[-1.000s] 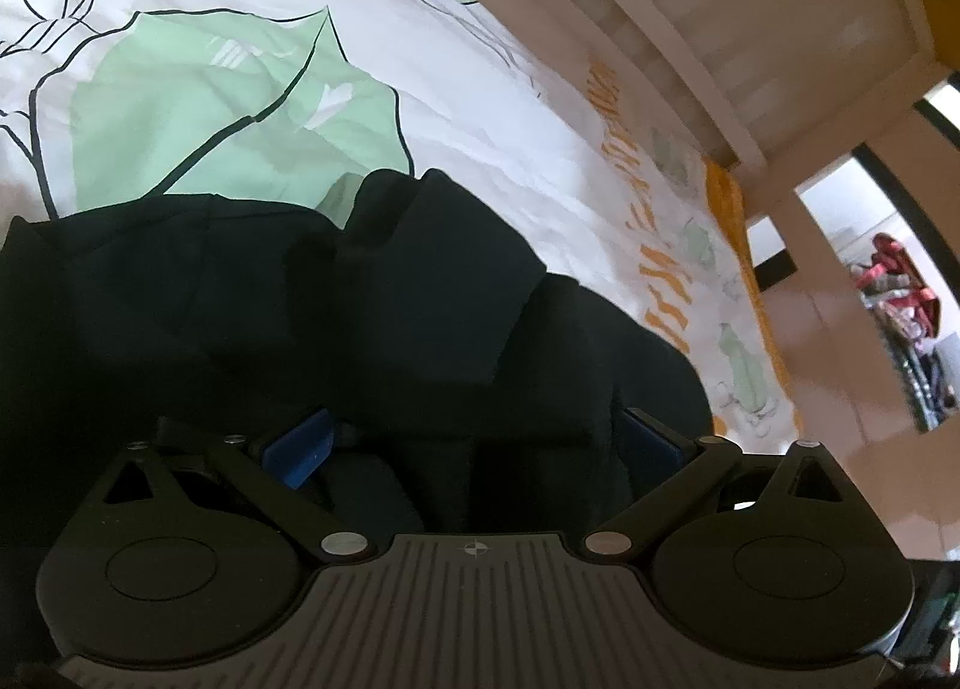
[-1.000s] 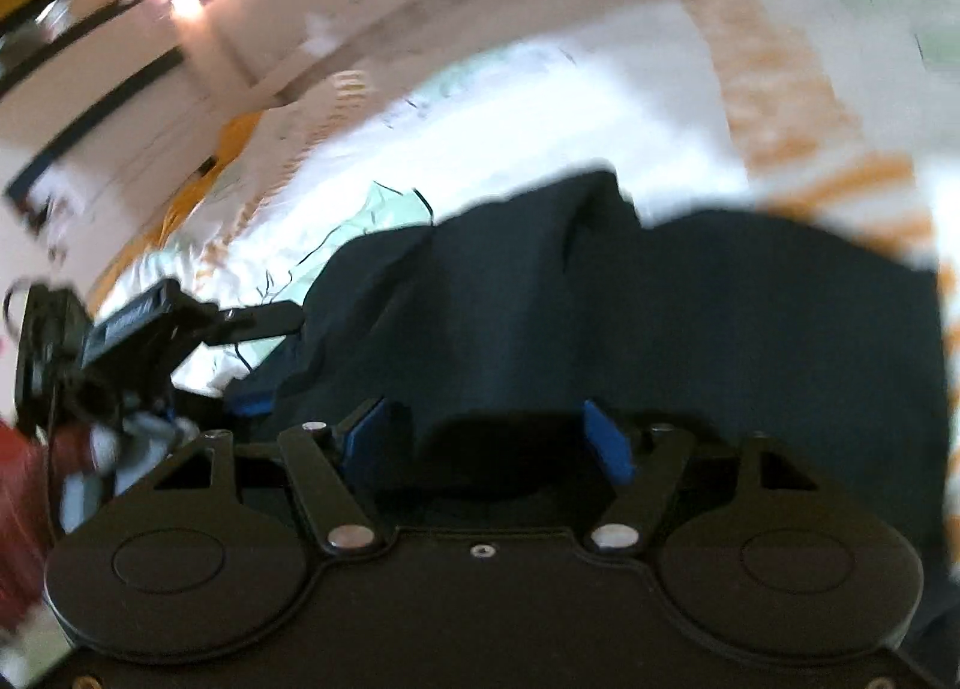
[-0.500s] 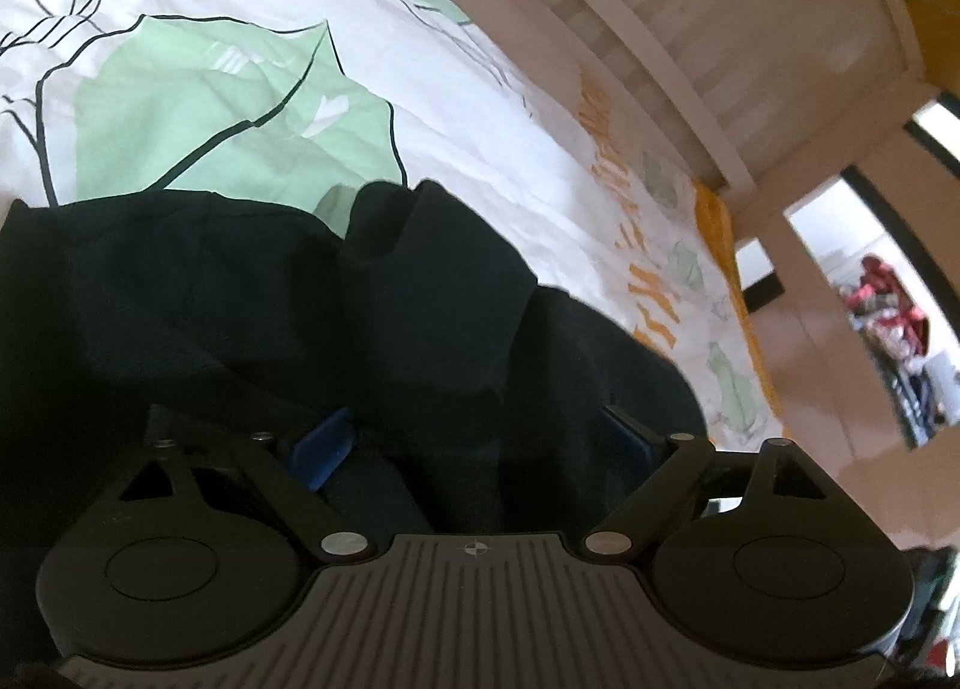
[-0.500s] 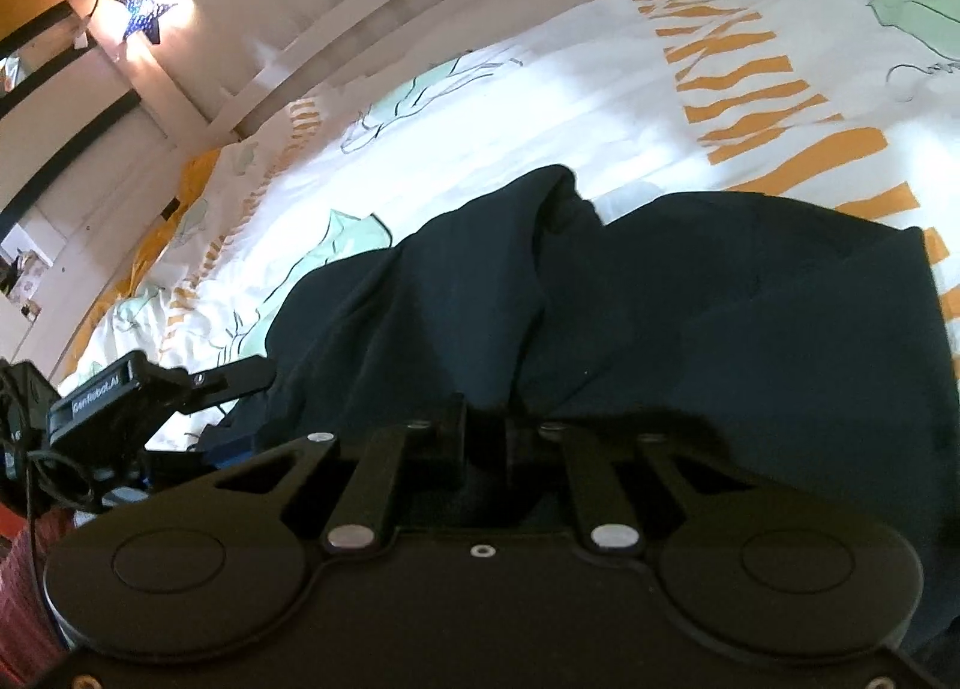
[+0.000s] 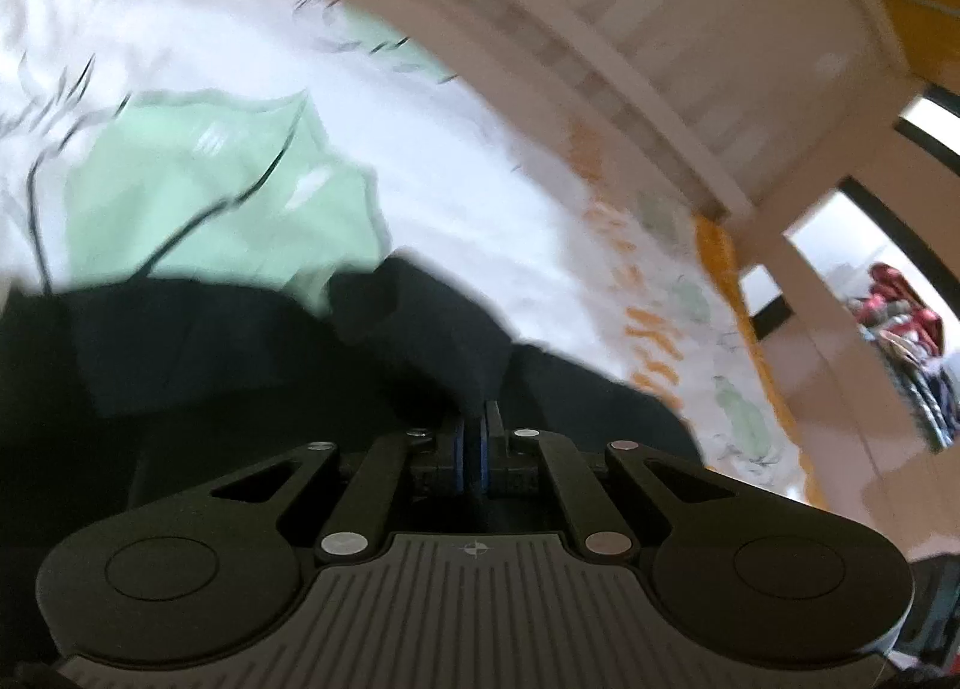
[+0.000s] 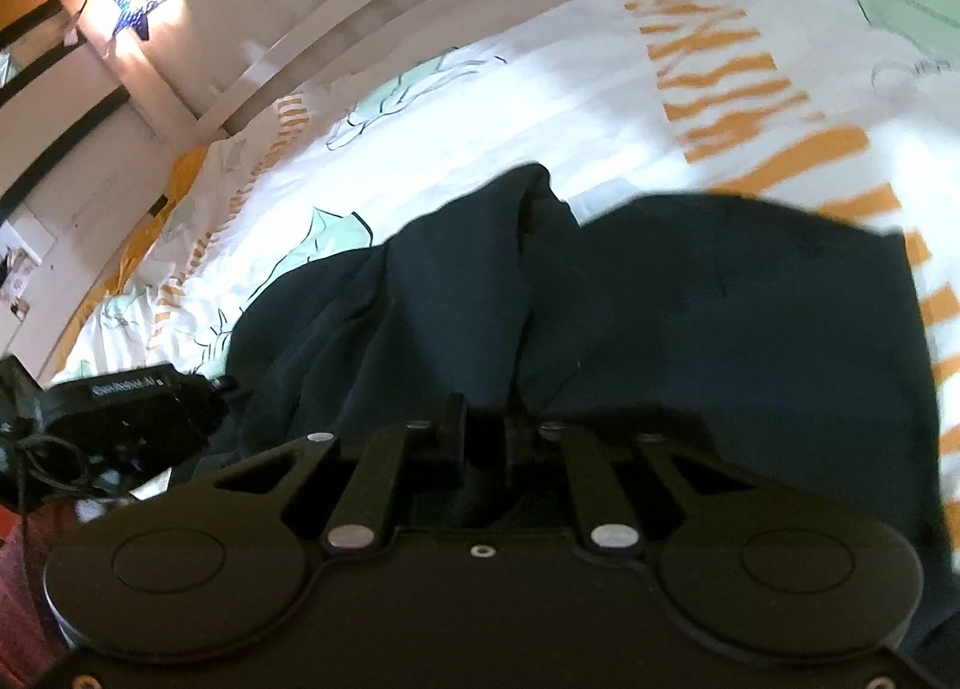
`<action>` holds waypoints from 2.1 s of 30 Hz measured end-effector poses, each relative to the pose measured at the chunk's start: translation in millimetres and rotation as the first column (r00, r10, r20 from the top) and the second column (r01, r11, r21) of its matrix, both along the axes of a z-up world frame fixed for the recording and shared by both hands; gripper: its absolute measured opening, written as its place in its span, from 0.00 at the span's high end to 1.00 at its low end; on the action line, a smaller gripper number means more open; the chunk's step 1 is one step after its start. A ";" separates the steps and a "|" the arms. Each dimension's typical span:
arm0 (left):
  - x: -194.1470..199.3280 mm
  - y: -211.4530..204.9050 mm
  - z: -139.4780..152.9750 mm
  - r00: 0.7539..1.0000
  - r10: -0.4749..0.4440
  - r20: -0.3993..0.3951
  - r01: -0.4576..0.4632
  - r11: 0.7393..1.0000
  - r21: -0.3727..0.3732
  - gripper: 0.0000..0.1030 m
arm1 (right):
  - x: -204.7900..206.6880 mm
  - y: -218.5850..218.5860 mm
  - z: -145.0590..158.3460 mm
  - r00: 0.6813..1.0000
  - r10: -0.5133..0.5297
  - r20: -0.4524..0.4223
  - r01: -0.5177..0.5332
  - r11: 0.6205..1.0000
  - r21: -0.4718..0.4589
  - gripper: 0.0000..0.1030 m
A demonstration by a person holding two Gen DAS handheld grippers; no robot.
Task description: Fold large clothes
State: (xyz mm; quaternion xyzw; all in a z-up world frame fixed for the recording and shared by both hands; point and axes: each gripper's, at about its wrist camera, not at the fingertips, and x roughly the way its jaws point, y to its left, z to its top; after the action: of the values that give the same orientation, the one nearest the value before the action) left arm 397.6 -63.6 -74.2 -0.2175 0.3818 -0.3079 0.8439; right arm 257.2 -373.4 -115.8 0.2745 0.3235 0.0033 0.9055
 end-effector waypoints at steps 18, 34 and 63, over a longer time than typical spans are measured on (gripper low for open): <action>-59.0 32.1 -42.2 0.998 -0.026 -0.049 0.032 0.992 0.126 0.91 | -65.0 9.1 -15.5 1.000 0.006 -0.015 -0.007 1.000 -0.025 0.59; -110.2 -6.4 11.0 0.948 -0.115 0.296 0.020 0.952 0.305 0.51 | -70.7 50.3 25.7 0.989 0.065 0.135 -0.017 0.943 -0.333 0.44; -154.8 -2.5 -3.2 0.951 -0.177 0.253 0.039 0.882 0.471 0.04 | -101.2 52.8 4.5 0.996 0.052 0.067 -0.023 0.925 -0.379 0.03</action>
State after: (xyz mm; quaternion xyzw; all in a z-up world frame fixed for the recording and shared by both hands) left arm 242.8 -66.2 -77.4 0.0576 0.3284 -0.2840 0.8990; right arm 156.0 -320.6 -111.3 0.0886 0.2886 -0.0312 0.9528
